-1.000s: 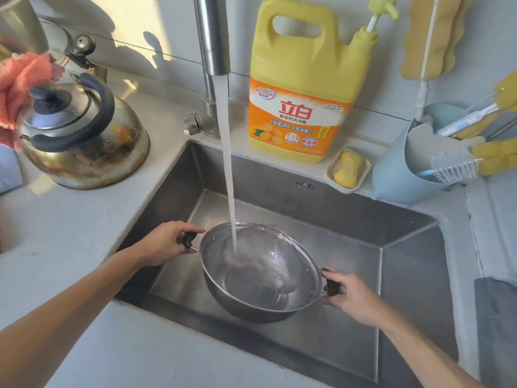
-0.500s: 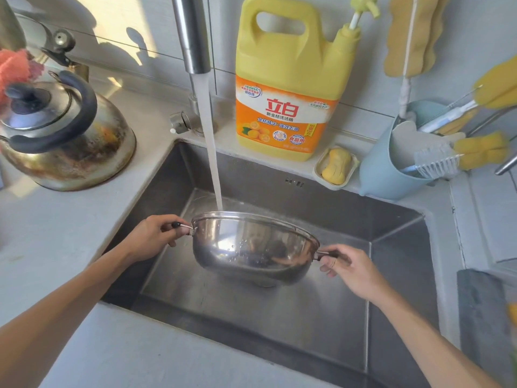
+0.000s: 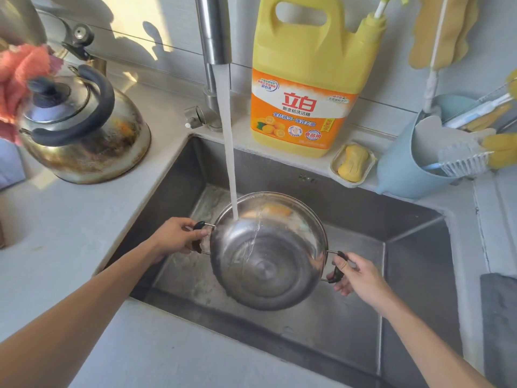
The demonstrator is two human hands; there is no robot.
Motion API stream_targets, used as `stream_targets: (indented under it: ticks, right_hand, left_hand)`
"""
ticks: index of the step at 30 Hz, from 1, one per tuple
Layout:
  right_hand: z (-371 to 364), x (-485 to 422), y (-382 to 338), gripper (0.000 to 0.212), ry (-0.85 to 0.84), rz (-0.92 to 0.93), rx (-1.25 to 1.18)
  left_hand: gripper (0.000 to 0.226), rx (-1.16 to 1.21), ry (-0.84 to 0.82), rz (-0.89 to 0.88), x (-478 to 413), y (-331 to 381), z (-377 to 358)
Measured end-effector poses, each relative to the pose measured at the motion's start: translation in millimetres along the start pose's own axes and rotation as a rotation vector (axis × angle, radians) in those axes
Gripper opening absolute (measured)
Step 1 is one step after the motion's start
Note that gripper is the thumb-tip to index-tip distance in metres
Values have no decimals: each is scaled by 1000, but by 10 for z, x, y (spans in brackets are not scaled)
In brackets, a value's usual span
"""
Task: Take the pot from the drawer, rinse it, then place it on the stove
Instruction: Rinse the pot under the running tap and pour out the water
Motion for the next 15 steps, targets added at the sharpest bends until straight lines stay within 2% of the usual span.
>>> stream_targets:
  ticks: [4,7,12,15]
  right_hand:
    - [-107,-25,138,19,19,-43,29]
    - [-163,-101,199,26,27,-38,82]
    - [-212,-182,82,22,10,-63,146]
    - [-204,-239,16,26,7,-53,135]
  left_hand:
    - [18,-47,15,28,-56,-108,34]
    - [16,-98,35,45,-73,-155,68]
    - [15,-200,91,24,-71,-129,144]
    - [17,-185,117,6,-57,-127,201]
Point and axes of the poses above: each hand's wrist, its own x-axis away from the middle knuckle, its own z-axis out of the back of the hand, y = z × x, the point moved 7 cm from there along -x, towards the middle knuckle, and after that the axes turned 6 degrees about z, right-handed, at the moved point
